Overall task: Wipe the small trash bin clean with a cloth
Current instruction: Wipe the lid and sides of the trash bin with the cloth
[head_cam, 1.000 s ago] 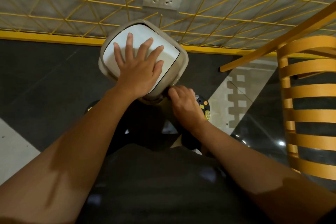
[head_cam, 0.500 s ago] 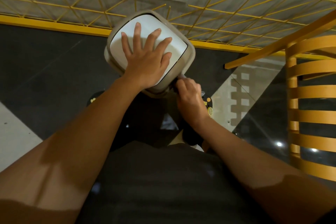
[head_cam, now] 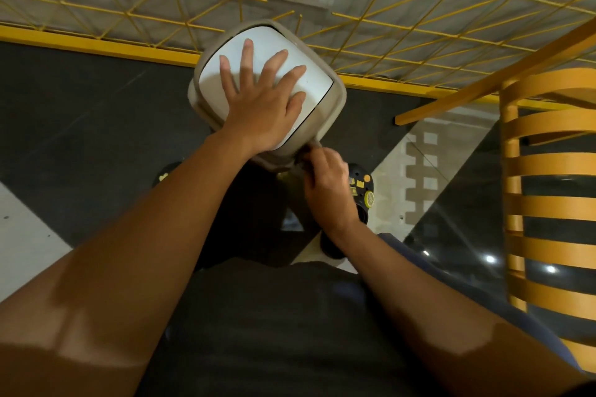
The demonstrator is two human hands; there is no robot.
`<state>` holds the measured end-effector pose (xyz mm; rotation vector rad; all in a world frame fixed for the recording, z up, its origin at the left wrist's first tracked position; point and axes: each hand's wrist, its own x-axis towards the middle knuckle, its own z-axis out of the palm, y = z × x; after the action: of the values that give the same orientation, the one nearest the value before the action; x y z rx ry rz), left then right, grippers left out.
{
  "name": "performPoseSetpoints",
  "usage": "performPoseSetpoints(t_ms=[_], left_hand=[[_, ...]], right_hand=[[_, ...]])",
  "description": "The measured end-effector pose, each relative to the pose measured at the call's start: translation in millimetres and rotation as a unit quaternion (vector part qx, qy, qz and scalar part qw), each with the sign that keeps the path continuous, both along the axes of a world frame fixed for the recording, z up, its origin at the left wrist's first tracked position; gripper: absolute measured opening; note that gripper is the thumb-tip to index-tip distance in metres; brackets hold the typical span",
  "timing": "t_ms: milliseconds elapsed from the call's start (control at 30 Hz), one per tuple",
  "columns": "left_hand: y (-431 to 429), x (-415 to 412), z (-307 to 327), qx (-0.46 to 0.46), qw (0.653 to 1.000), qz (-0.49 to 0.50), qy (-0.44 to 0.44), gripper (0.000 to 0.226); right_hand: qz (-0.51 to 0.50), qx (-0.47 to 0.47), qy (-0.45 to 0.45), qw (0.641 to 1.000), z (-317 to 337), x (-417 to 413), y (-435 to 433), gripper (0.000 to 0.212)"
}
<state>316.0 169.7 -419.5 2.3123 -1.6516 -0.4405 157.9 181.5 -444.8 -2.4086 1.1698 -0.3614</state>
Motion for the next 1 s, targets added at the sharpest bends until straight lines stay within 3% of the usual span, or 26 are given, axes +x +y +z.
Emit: performPoseSetpoints(t_ms=[200, 300, 400, 467, 533, 667, 733, 767, 800, 833, 900, 933, 1000], left_hand=[[3, 0, 8, 0.010, 1.000, -0.003, 0.020, 0.045], [7, 1, 17, -0.031, 0.998, 0.037, 0.050, 0.048], [18, -2, 31, -0.130, 0.977, 0.150, 0.083, 0.044], [26, -9, 45, -0.217, 0.941, 0.226, 0.128, 0.035], [34, -20, 56, -0.238, 0.923, 0.245, 0.174, 0.029], [49, -43, 60, -0.164, 0.936, 0.181, 0.255, 0.034], [53, -44, 60, -0.151, 0.906, 0.211, 0.334, 0.037], [55, -41, 60, -0.147, 0.882, 0.242, 0.376, 0.037], [58, -38, 59, -0.142, 0.854, 0.275, 0.419, 0.035], [62, -36, 56, -0.140, 0.823, 0.307, 0.456, 0.032], [70, -36, 46, -0.159, 0.776, 0.379, 0.479, 0.029], [74, -38, 39, -0.178, 0.753, 0.423, 0.472, 0.031], [80, -42, 23, -0.207, 0.693, 0.521, 0.452, 0.036]], right_hand=[[0.085, 0.081, -0.013, 0.993, 14, -1, 14, 0.014], [-0.016, 0.163, -0.062, 0.985, 31, 0, 6, 0.005], [-0.173, 0.213, -0.121, 0.954, 48, -2, -3, 0.008], [-0.257, 0.284, -0.174, 0.907, 60, 2, -11, 0.007], [-0.306, 0.366, -0.253, 0.842, 72, 11, -16, 0.008], [-0.256, 0.528, -0.401, 0.703, 94, 32, -22, 0.022], [-0.237, 0.618, -0.427, 0.616, 102, 35, -27, 0.033], [-0.220, 0.651, -0.424, 0.590, 105, 36, -30, 0.037], [-0.190, 0.665, -0.400, 0.601, 106, 36, -33, 0.039], [-0.155, 0.646, -0.345, 0.663, 107, 37, -36, 0.039], [-0.076, 0.480, -0.188, 0.854, 103, 37, -45, 0.031], [-0.051, 0.370, -0.129, 0.918, 101, 36, -51, 0.025], [-0.050, 0.224, -0.076, 0.970, 98, 34, -64, 0.018]])
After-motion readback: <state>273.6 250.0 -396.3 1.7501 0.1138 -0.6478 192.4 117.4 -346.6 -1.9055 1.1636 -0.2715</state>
